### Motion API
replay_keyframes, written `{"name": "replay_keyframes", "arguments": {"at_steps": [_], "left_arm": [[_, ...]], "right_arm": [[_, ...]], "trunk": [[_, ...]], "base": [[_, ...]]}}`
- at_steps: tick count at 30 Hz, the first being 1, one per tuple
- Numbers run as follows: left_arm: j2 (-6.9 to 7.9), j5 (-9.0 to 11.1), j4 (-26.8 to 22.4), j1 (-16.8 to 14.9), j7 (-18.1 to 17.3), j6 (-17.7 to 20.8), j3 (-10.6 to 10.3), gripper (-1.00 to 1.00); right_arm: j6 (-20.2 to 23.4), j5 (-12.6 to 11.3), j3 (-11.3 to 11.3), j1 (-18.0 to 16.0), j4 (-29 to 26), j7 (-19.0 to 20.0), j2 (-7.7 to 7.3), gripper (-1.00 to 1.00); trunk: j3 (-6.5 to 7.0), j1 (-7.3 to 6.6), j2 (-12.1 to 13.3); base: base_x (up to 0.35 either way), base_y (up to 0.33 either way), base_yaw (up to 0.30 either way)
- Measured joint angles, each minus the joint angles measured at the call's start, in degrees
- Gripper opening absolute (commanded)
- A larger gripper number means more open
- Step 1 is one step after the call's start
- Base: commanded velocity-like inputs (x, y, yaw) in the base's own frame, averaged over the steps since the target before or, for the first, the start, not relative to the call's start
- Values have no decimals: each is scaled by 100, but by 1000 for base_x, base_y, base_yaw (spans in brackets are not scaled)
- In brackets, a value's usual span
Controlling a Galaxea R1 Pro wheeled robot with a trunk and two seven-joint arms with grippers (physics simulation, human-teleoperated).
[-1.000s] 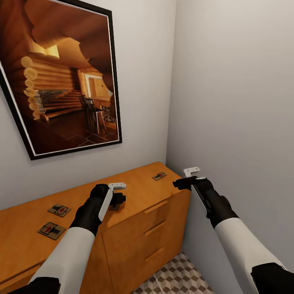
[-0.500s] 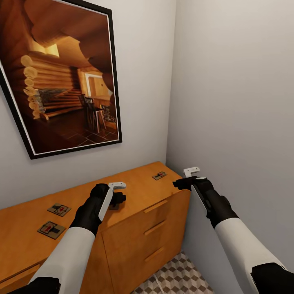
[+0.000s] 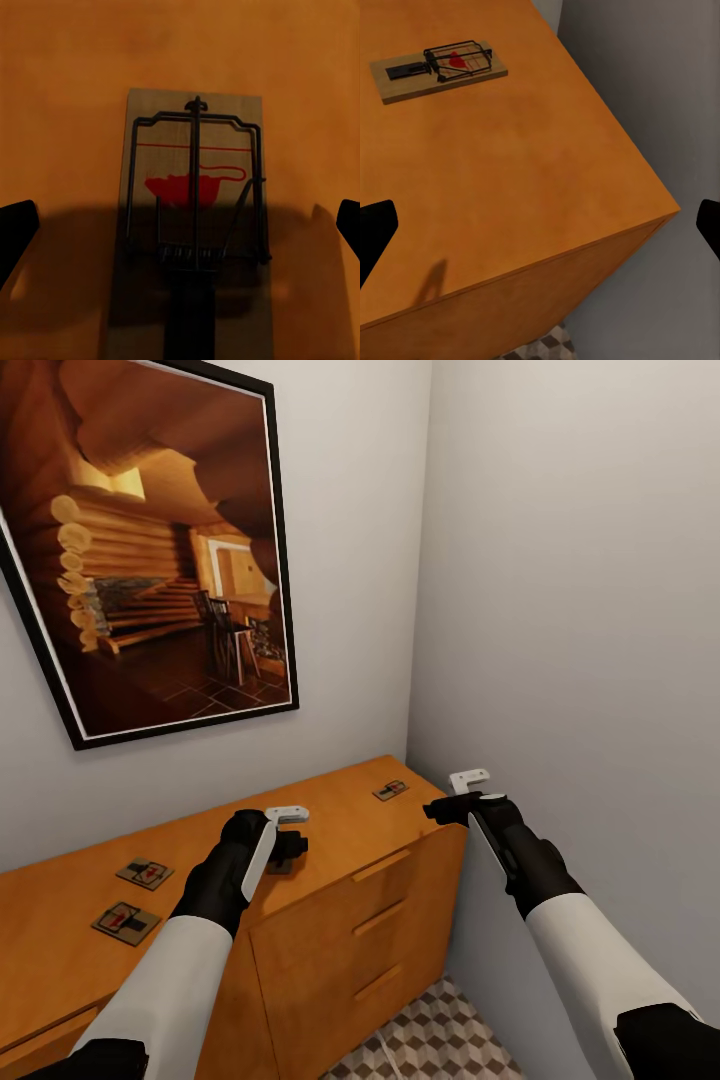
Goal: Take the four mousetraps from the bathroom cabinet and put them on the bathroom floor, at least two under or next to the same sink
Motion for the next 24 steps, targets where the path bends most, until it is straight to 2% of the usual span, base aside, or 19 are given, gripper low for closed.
{"name": "replay_keyframes", "arguments": {"at_steps": [24], "left_arm": [[8, 23, -4, 0, -22, -3, 1, 100]], "right_arm": [[0, 0, 0, 0, 0, 0, 0, 100]], "trunk": [[0, 0, 0]], "base": [[0, 0, 0]]}}
